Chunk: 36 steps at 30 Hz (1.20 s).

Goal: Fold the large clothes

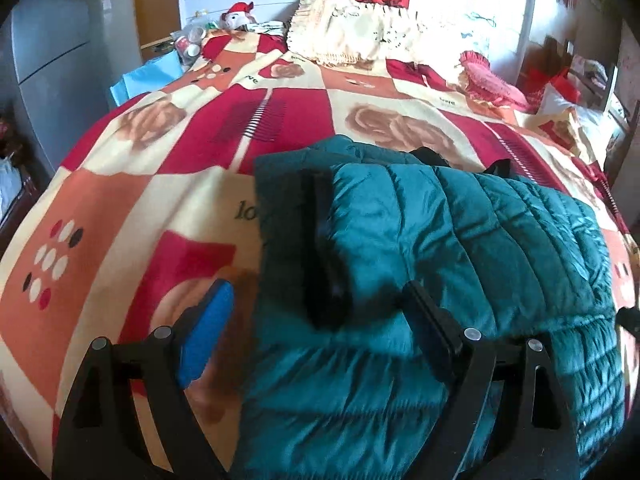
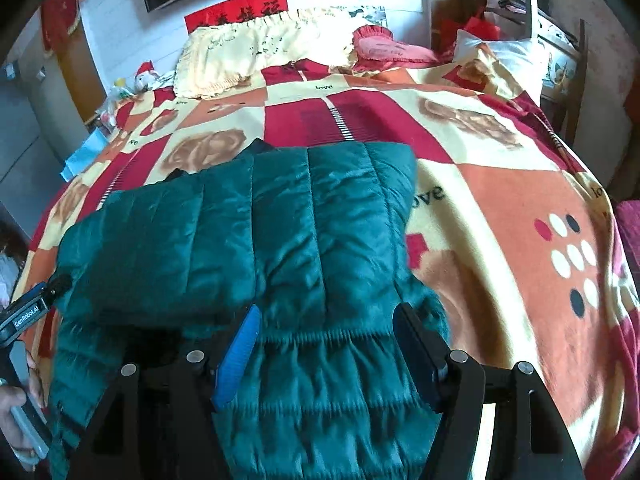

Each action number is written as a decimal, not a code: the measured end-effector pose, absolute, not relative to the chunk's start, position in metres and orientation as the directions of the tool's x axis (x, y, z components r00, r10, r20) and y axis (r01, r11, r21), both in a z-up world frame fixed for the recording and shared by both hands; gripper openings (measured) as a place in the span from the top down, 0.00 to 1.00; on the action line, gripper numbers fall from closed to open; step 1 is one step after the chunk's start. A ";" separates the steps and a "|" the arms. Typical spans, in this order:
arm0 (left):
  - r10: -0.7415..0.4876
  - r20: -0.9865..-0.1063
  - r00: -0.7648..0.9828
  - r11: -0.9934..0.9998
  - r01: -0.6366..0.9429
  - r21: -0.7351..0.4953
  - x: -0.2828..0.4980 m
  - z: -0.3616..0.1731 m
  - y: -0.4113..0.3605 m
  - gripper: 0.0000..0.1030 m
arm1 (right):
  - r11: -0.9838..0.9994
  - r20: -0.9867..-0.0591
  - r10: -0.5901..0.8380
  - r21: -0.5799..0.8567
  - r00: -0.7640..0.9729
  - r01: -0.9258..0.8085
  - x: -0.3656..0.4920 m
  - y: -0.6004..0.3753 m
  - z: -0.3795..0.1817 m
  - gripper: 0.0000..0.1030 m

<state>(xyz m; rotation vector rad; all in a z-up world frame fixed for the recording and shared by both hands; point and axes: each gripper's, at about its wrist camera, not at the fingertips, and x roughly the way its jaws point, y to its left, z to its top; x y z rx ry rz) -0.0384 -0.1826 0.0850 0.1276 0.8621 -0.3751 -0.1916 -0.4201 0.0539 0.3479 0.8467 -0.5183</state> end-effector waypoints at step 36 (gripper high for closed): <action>-0.275 -0.796 0.538 0.926 0.370 -0.070 -0.180 0.079 -0.093 0.16 | 0.878 -0.833 -0.158 0.127 0.531 0.461 -0.316 -0.325 0.022 0.35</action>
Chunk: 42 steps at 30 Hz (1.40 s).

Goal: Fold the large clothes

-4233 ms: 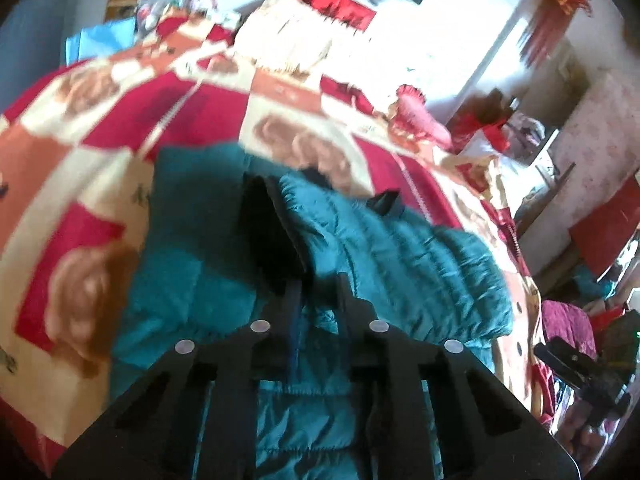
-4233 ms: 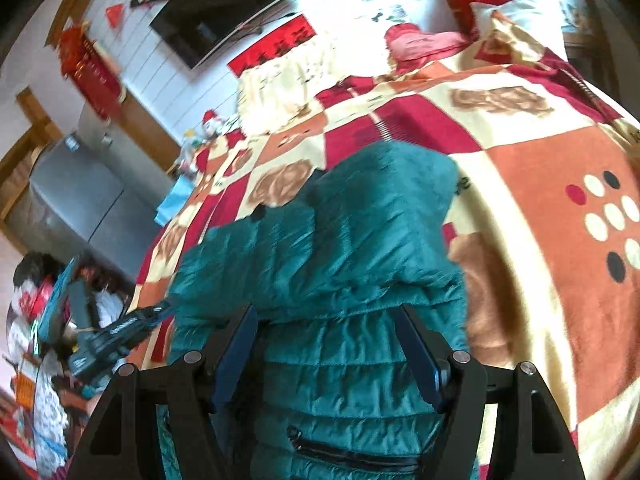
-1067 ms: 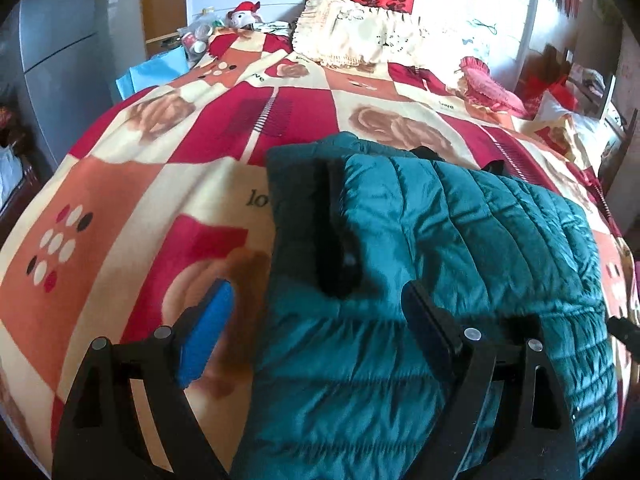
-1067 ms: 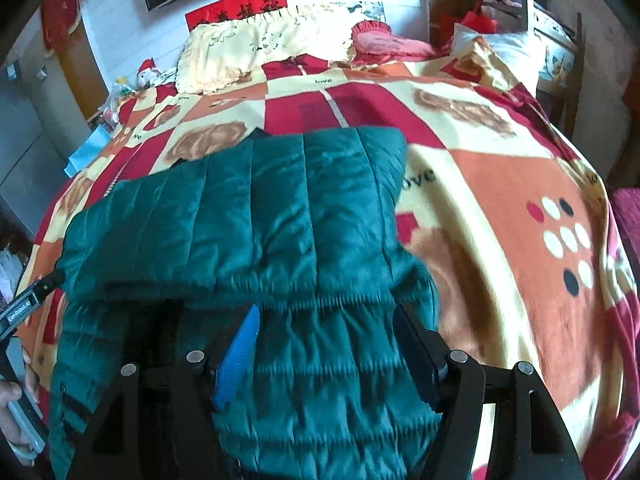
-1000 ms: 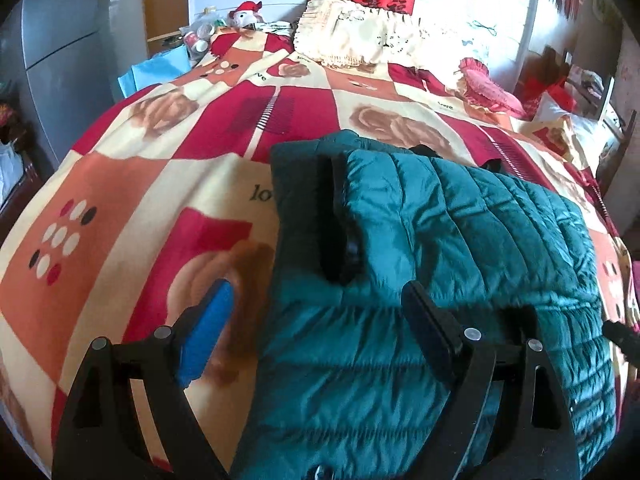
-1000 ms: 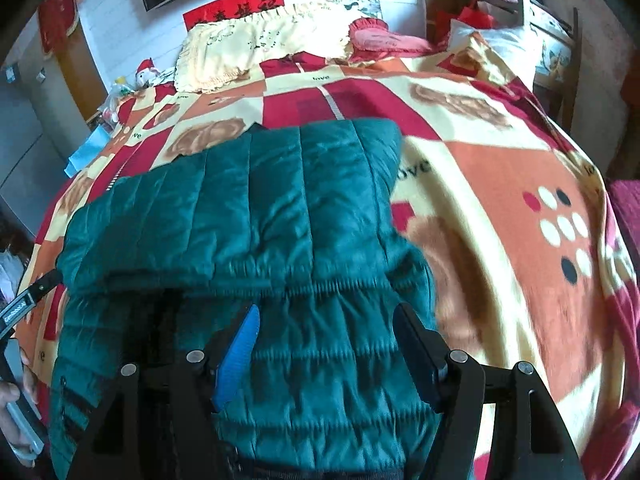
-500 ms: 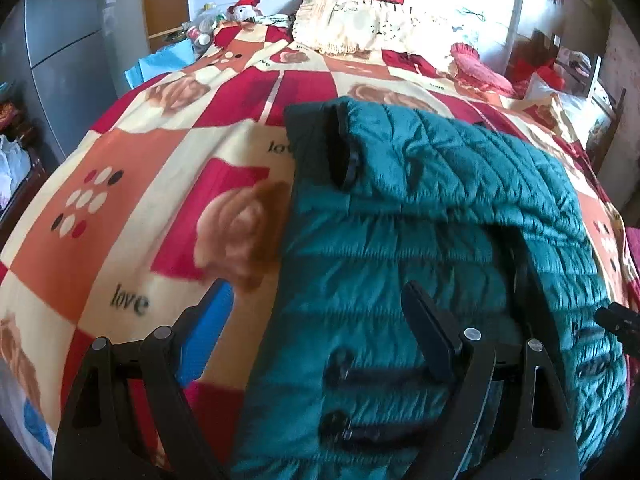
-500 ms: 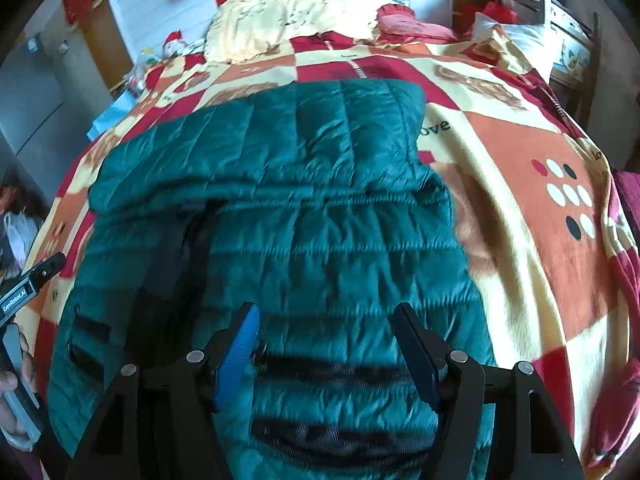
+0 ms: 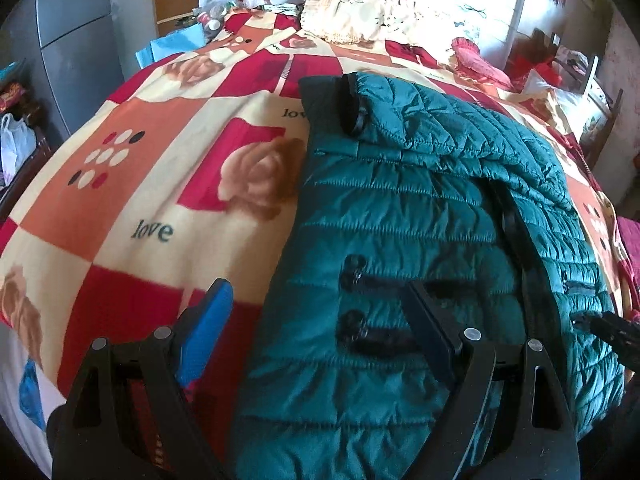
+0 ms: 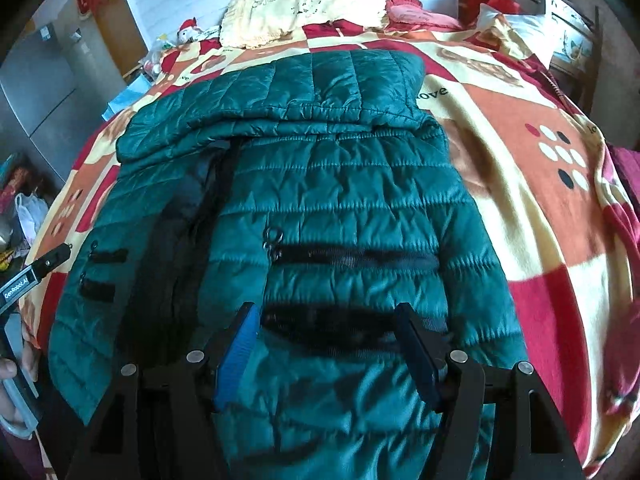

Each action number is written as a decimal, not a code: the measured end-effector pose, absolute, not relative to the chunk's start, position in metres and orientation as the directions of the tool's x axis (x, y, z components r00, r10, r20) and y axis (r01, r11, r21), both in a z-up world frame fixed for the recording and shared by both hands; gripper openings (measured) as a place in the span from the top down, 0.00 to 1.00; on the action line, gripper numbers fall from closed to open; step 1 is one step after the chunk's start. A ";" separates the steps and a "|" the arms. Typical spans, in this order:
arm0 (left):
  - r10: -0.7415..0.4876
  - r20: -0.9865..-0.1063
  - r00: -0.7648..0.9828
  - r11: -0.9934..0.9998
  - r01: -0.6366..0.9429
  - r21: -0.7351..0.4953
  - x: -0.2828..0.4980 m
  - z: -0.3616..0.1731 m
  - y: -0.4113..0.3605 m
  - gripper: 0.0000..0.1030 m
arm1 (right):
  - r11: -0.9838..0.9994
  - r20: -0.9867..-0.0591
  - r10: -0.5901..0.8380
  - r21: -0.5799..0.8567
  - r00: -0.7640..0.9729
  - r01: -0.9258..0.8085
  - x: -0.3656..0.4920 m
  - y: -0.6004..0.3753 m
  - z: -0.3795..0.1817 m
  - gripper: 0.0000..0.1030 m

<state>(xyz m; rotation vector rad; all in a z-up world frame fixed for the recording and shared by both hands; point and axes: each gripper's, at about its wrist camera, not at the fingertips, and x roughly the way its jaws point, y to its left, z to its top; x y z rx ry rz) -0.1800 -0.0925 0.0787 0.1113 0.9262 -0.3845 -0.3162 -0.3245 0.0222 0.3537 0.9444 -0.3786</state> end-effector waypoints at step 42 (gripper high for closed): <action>-0.334 -0.843 0.422 0.911 0.372 -0.175 -0.227 0.060 -0.020 0.16 | 0.833 -0.851 -0.172 0.143 0.497 0.535 -0.409 -0.344 0.022 0.35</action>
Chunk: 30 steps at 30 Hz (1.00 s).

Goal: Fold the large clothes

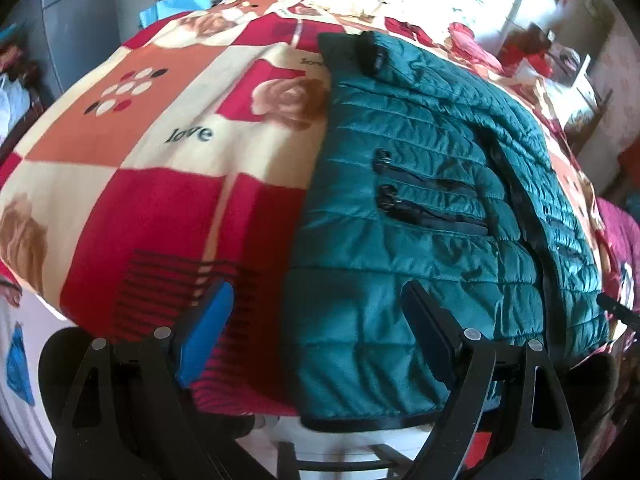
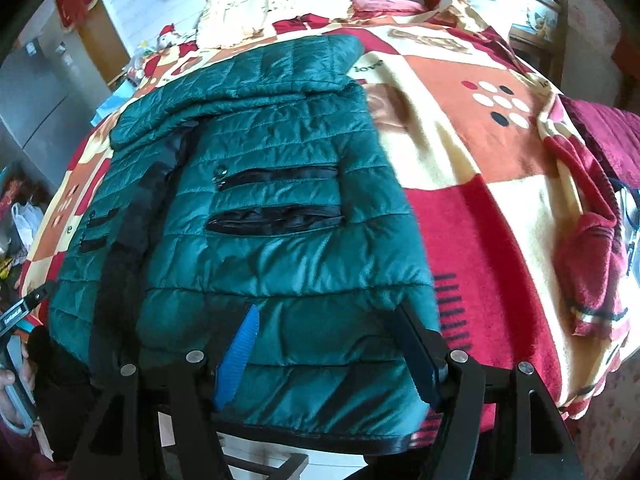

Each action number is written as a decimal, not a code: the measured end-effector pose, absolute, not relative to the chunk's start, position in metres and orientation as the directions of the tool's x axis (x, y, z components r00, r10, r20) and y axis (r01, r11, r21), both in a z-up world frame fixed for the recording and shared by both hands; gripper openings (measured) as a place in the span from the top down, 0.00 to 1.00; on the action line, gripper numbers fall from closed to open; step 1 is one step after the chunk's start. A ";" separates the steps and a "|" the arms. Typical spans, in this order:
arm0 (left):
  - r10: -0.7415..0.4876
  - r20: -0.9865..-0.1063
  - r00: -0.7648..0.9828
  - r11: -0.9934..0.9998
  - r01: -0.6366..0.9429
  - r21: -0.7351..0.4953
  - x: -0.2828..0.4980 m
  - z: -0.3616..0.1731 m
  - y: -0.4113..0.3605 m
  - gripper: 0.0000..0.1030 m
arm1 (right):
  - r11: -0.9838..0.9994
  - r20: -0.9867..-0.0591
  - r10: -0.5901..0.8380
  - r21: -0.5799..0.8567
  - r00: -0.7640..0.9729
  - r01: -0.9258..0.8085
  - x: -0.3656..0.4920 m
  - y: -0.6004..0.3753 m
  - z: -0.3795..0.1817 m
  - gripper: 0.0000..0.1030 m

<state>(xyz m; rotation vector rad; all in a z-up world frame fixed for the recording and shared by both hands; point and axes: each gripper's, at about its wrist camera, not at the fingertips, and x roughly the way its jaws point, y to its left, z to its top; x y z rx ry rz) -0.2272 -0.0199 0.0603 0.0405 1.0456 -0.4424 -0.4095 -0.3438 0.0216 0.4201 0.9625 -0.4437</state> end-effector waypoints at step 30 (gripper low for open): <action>-0.386 -0.874 0.295 0.876 0.413 -0.248 -0.229 0.029 -0.035 0.16 | 0.801 -0.856 0.019 0.322 0.517 0.504 -0.419 -0.364 -0.011 0.31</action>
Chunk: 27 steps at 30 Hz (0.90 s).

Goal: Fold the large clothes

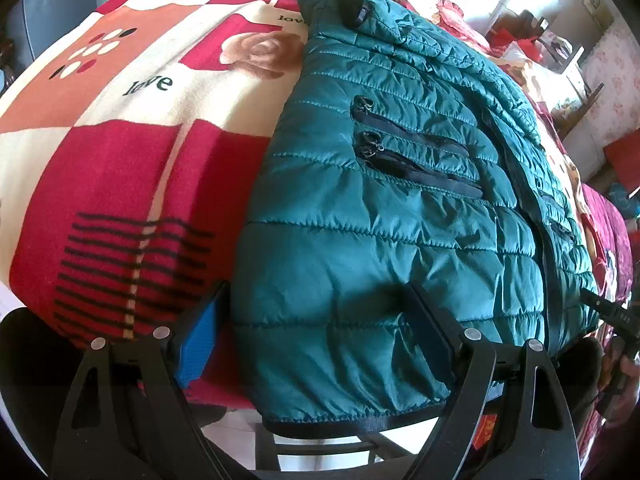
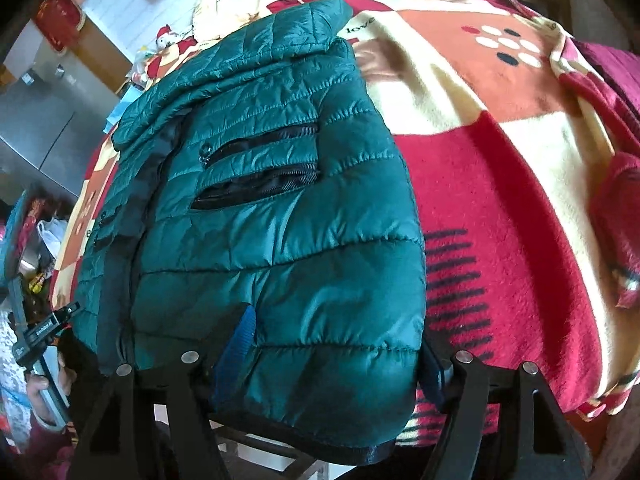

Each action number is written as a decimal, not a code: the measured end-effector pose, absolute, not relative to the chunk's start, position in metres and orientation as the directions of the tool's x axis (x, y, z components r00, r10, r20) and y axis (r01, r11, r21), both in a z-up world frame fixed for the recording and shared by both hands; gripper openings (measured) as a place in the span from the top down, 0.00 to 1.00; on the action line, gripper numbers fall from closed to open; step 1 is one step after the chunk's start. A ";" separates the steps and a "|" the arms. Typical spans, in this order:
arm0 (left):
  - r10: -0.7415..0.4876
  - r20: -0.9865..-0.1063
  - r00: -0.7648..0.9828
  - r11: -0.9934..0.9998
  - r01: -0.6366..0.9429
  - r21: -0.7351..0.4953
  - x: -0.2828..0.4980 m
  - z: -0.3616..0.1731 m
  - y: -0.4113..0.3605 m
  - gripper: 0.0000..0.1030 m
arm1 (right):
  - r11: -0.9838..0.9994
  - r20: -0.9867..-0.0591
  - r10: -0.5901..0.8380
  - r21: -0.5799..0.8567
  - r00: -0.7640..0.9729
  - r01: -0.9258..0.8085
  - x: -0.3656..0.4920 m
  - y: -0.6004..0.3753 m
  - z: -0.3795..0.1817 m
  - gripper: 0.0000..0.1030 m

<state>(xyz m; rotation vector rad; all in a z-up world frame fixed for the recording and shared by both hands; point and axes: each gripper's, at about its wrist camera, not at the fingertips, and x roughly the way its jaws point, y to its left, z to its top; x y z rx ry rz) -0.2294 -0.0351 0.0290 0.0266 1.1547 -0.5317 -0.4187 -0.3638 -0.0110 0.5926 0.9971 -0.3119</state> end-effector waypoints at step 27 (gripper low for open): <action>-0.355 -0.876 0.325 0.891 0.403 -0.211 -0.243 0.028 -0.042 0.16 | 0.871 -0.815 -0.040 0.255 0.578 0.420 -0.414 -0.339 -0.011 0.57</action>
